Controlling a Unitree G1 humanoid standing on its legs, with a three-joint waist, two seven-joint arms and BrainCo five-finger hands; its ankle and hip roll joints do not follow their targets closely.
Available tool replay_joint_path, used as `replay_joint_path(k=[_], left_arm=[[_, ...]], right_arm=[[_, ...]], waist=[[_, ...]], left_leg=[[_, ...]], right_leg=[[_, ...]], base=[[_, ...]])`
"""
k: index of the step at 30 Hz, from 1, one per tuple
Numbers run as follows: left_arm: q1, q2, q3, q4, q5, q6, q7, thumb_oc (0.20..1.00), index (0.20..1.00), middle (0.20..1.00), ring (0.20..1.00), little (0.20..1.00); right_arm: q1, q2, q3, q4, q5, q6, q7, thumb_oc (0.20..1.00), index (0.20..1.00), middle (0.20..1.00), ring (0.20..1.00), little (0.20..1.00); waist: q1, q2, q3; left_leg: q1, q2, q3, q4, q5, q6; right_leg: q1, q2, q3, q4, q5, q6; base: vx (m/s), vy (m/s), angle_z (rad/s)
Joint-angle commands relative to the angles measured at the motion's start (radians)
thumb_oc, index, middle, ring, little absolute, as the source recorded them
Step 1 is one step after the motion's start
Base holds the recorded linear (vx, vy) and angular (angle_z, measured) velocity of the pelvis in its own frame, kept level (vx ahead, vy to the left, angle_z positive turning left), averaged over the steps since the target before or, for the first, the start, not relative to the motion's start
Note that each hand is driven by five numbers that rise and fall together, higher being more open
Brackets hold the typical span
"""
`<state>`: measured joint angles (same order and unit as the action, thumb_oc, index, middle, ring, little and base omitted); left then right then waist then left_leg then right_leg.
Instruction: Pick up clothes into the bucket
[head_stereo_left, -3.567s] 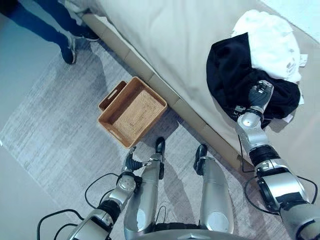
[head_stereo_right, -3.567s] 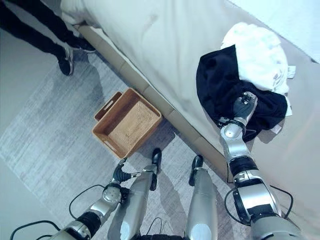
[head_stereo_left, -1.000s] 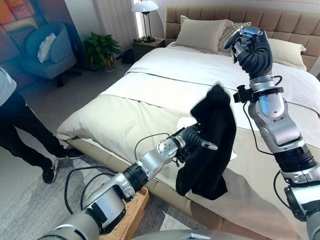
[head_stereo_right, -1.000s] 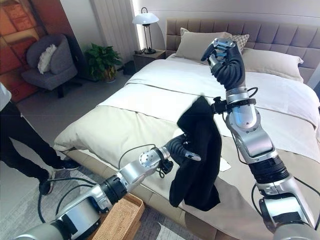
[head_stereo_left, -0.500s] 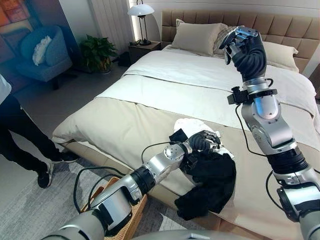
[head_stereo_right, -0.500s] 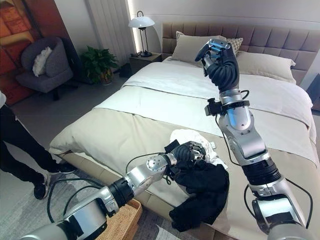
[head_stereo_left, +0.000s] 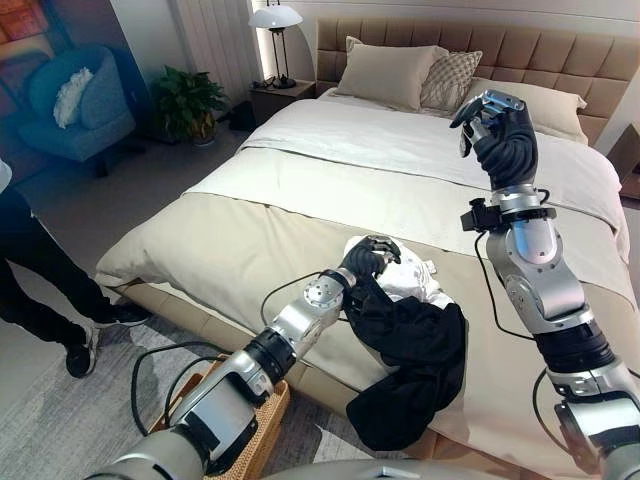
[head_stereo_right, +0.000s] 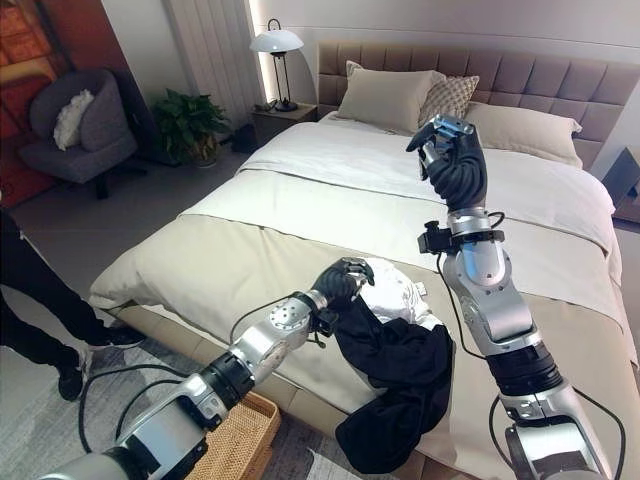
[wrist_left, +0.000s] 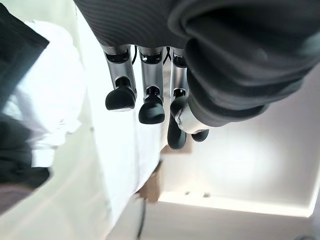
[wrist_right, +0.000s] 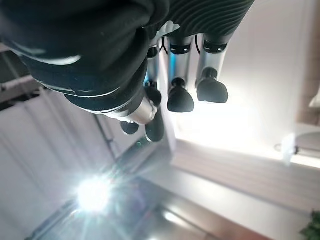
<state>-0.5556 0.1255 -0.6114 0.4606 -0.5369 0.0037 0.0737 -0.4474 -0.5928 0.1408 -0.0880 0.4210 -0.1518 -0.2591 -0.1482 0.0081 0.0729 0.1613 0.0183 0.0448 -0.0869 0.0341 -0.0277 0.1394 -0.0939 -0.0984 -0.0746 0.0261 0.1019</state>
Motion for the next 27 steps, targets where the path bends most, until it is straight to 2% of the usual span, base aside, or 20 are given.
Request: replay_joint_path(k=[1, 2, 3, 4, 5, 7, 8, 12, 13, 15, 19, 20, 24, 27], left_arm=[[-0.022, 0.014, 0.060, -0.054, -0.066, -0.089, 0.024, 0.200, 0.200, 0.200, 0.200, 0.200], [-0.003, 0.032, 0.082, -0.085, -0.066, -0.094, 0.027, 0.200, 0.200, 0.200, 0.200, 0.200], [0.015, 0.060, 0.118, -0.127, -0.046, -0.106, 0.032, 0.213, 0.213, 0.213, 0.213, 0.213], [0.043, 0.084, 0.142, -0.165, -0.030, -0.113, 0.033, 0.853, 0.853, 0.853, 0.853, 0.853], [0.066, 0.103, 0.163, -0.192, -0.006, -0.119, 0.034, 1.000, 1.000, 1.000, 1.000, 1.000], [0.102, 0.136, 0.198, -0.237, 0.041, -0.130, 0.031, 1.000, 1.000, 1.000, 1.000, 1.000], [0.190, 0.201, 0.284, -0.311, 0.140, -0.157, 0.031, 1.000, 1.000, 1.000, 1.000, 1.000], [0.461, 0.230, 0.480, -0.367, 0.235, -0.188, 0.060, 1.000, 1.000, 1.000, 1.000, 1.000], [0.463, 0.230, 0.481, -0.368, 0.235, -0.187, 0.060, 1.000, 1.000, 1.000, 1.000, 1.000], [0.580, 0.190, 0.573, -0.303, 0.237, -0.194, 0.093, 1.000, 1.000, 1.000, 1.000, 1.000], [0.655, 0.174, 0.654, -0.209, 0.283, -0.196, 0.146, 1.000, 1.000, 1.000, 1.000, 1.000], [0.683, 0.166, 0.702, -0.139, 0.288, -0.201, 0.172, 1.000, 1.000, 1.000, 1.000, 1.000], [0.701, 0.154, 0.758, 0.026, 0.295, -0.209, 0.248, 1.000, 1.000, 1.000, 1.000, 1.000], [0.695, 0.158, 0.749, 0.112, 0.324, -0.209, 0.296, 1.000, 1.000, 1.000, 1.000, 1.000]], right_arm=[[0.000, 0.019, -0.101, 0.033, -0.064, -0.040, -0.018, 0.413, 0.413, 0.413, 0.413, 0.413], [0.024, 0.019, -0.113, 0.039, -0.097, -0.033, -0.023, 0.649, 0.649, 0.649, 0.649, 0.649], [0.053, 0.012, -0.131, 0.049, -0.154, -0.024, -0.030, 1.000, 1.000, 1.000, 1.000, 1.000], [0.082, 0.009, -0.153, 0.055, -0.196, -0.013, -0.034, 1.000, 1.000, 1.000, 1.000, 1.000], [0.106, 0.007, -0.166, 0.064, -0.231, -0.006, -0.036, 1.000, 1.000, 1.000, 1.000, 1.000], [0.138, 0.002, -0.187, 0.081, -0.281, -0.003, -0.042, 1.000, 1.000, 1.000, 1.000, 1.000], [0.205, -0.008, -0.227, 0.118, -0.354, 0.012, -0.049, 1.000, 1.000, 1.000, 1.000, 1.000], [0.344, -0.005, -0.294, 0.208, -0.522, 0.052, -0.074, 1.000, 1.000, 1.000, 1.000, 1.000], [0.345, -0.005, -0.293, 0.208, -0.522, 0.053, -0.074, 1.000, 1.000, 1.000, 1.000, 1.000], [0.382, 0.032, -0.307, 0.278, -0.543, 0.065, -0.087, 1.000, 1.000, 1.000, 1.000, 1.000], [0.402, 0.060, -0.316, 0.354, -0.549, 0.067, -0.101, 1.000, 1.000, 1.000, 1.000, 1.000], [0.399, 0.064, -0.315, 0.401, -0.558, 0.066, -0.116, 1.000, 1.000, 1.000, 1.000, 1.000], [0.375, 0.071, -0.297, 0.496, -0.559, 0.067, -0.153, 1.000, 1.000, 1.000, 1.000, 1.000], [0.343, 0.064, -0.274, 0.557, -0.570, 0.078, -0.195, 1.000, 1.000, 1.000, 1.000, 1.000]], waist=[[0.030, -0.033, -0.009], [0.032, -0.033, -0.009], [0.035, -0.033, -0.007], [0.038, -0.032, -0.004], [0.040, -0.033, -0.004], [0.045, -0.033, 0.000], [0.054, -0.035, 0.007], [0.078, -0.034, 0.032], [0.077, -0.034, 0.027], [0.093, -0.028, 0.051], [0.104, -0.022, 0.082], [0.114, -0.013, 0.110], [0.132, 0.014, 0.162], [0.141, 0.039, 0.206]], left_leg=[[-0.049, -0.010, -0.026, 0.083, -0.077, -0.007], [-0.043, -0.008, -0.027, 0.081, -0.085, -0.008], [-0.050, -0.010, -0.028, 0.082, -0.077, -0.007], [-0.051, -0.009, -0.029, 0.082, -0.077, -0.007], [-0.053, -0.009, -0.030, 0.082, -0.077, -0.007], [-0.050, -0.008, -0.031, 0.083, -0.087, -0.008], [-0.062, -0.011, -0.033, 0.086, -0.080, -0.007], [-0.077, -0.016, -0.040, 0.100, -0.087, -0.006], [-0.076, -0.015, -0.041, 0.098, -0.093, -0.006], [-0.098, -0.020, -0.053, 0.109, -0.094, -0.006], [-0.154, -0.029, -0.070, 0.130, -0.081, -0.006], [-0.191, -0.038, -0.080, 0.149, -0.077, -0.005], [-0.269, -0.058, -0.095, 0.199, -0.073, 0.000], [-0.324, -0.076, -0.107, 0.239, -0.073, 0.002]], right_leg=[[-0.035, -0.042, -0.025, 0.099, -0.054, 0.041], [-0.029, -0.041, -0.026, 0.098, -0.062, 0.042], [-0.036, -0.042, -0.028, 0.097, -0.054, 0.040], [-0.037, -0.042, -0.030, 0.098, -0.054, 0.040], [-0.040, -0.042, -0.031, 0.098, -0.055, 0.040], [-0.037, -0.041, -0.031, 0.102, -0.065, 0.041], [-0.049, -0.043, -0.030, 0.104, -0.058, 0.039], [-0.060, -0.044, -0.031, 0.120, -0.067, 0.035], [-0.059, -0.043, -0.031, 0.119, -0.073, 0.036], [-0.079, -0.044, -0.037, 0.141, -0.083, 0.030], [-0.132, -0.051, -0.049, 0.172, -0.083, 0.024], [-0.171, -0.058, -0.055, 0.203, -0.085, 0.020], [-0.256, -0.080, -0.066, 0.279, -0.097, 0.012], [-0.317, -0.098, -0.060, 0.332, -0.106, 0.003]], base=[[0.03, -0.001, 0.01], [0.00, 0.000, 0.00], [0.00, 0.000, 0.00], [0.00, 0.000, 0.00], [0.04, -0.008, 0.02], [0.00, 0.000, 0.00], [-0.05, -0.012, 0.01], [-0.01, -0.009, 0.02], [-0.04, -0.011, 0.06], [-0.05, -0.011, 0.05], [-0.11, -0.017, 0.20], [-0.12, -0.012, 0.23], [-0.12, 0.006, 0.25], [-0.10, 0.017, 0.22]])
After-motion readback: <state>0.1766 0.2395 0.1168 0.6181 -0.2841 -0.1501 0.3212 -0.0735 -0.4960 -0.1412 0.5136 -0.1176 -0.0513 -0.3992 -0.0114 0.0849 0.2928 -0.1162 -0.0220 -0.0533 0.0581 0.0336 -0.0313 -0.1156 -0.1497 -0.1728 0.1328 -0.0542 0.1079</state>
